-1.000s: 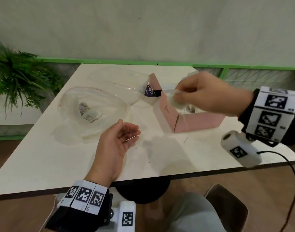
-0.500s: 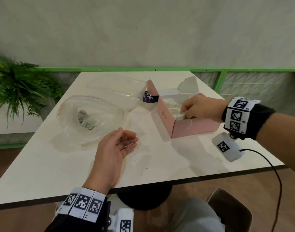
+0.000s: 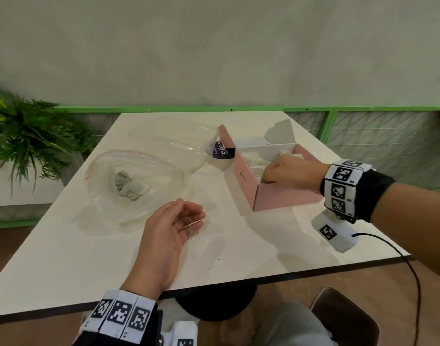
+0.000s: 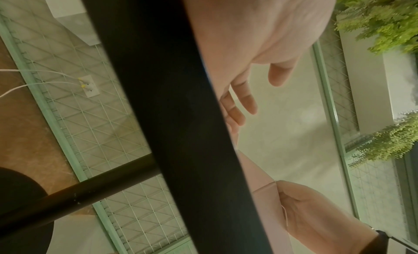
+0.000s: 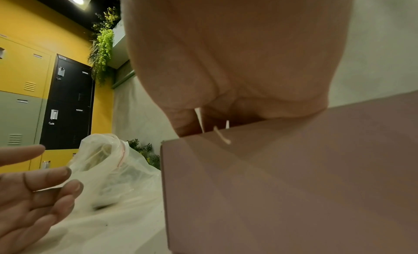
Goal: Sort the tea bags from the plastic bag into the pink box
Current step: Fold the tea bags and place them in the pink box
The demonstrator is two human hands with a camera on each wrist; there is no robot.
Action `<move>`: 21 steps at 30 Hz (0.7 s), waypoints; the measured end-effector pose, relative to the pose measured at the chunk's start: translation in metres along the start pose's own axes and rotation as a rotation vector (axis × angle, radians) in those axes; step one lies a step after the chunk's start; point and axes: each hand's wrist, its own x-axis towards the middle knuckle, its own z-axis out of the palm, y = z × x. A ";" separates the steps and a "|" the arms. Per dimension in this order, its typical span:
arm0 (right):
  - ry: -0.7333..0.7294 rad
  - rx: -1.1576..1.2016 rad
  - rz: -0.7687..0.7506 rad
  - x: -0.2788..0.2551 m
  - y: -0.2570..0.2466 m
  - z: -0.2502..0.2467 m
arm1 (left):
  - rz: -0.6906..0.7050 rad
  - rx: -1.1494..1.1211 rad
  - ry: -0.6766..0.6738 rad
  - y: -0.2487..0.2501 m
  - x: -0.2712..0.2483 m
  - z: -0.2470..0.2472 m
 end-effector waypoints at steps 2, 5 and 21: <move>0.049 0.042 0.002 0.002 0.001 0.002 | 0.006 -0.006 -0.001 -0.001 0.000 0.000; 0.057 0.022 0.027 0.002 0.000 0.004 | 0.015 -0.002 0.005 -0.001 0.000 0.000; 0.345 -0.094 -0.202 -0.012 -0.011 0.004 | 0.091 0.157 0.119 0.005 -0.014 0.007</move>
